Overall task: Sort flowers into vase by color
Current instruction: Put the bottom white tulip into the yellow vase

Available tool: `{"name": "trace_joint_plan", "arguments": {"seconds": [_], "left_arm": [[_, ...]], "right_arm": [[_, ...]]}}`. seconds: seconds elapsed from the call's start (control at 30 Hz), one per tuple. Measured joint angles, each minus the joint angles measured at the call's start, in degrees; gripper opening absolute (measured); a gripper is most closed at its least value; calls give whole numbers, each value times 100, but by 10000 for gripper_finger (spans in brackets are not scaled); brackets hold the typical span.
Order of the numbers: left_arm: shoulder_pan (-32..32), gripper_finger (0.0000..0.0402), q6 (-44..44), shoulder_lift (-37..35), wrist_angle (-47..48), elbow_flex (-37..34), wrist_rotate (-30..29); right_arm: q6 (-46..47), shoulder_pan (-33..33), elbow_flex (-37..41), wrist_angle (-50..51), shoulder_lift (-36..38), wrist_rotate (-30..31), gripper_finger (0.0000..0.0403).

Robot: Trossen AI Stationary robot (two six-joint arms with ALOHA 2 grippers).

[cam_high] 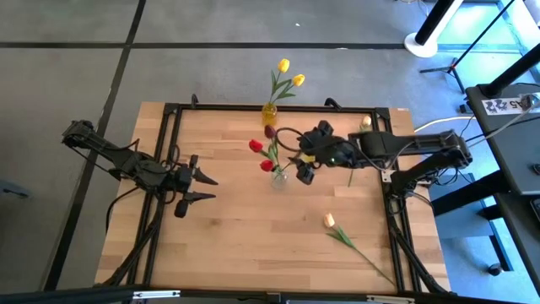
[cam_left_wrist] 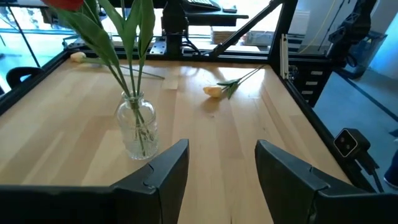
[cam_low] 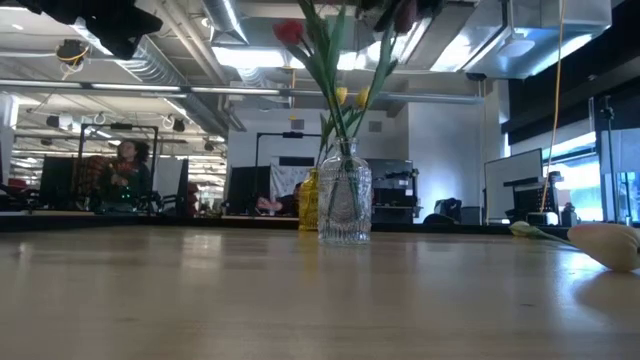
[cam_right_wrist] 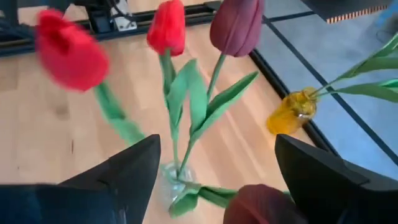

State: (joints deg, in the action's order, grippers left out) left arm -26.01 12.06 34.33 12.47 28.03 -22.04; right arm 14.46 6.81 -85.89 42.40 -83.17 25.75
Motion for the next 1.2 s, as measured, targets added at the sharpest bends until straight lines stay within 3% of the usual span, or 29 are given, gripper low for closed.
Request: {"name": "trace_joint_plan", "arguments": {"seconds": [0.17, 0.33, 0.5, 0.73, 0.83, 0.93, 1.07, 1.2], "left_arm": [[0, 180, 41, 0, -1, 0, 0], [1, 180, 47, 2, -4, 0, -111], [1, 180, 47, 2, -12, 0, -199], [1, 180, -45, 2, -308, 0, -251], [-1, 180, -35, 4, -289, 0, -250], [-1, 180, -18, 4, -271, 0, -244], [-1, 180, -42, 4, -267, 0, -243], [-1, 180, -56, 14, -309, 0, -239]], "right_arm": [[156, 601, 0, 122, 8, 277, 297], [166, 1295, 0, 113, 8, 1082, 278], [176, 1737, 0, 61, 8, 1400, 266], [-168, 2132, 0, -258, 33, 2480, 266], [170, 2385, -2, -254, 45, 2294, 266], [1413, 2711, -2, 206, 42, 1799, 265], [3433, 3105, 246, 1049, -113, 563, 254], [5006, 3428, 1023, 1132, -498, -413, 240]]}}
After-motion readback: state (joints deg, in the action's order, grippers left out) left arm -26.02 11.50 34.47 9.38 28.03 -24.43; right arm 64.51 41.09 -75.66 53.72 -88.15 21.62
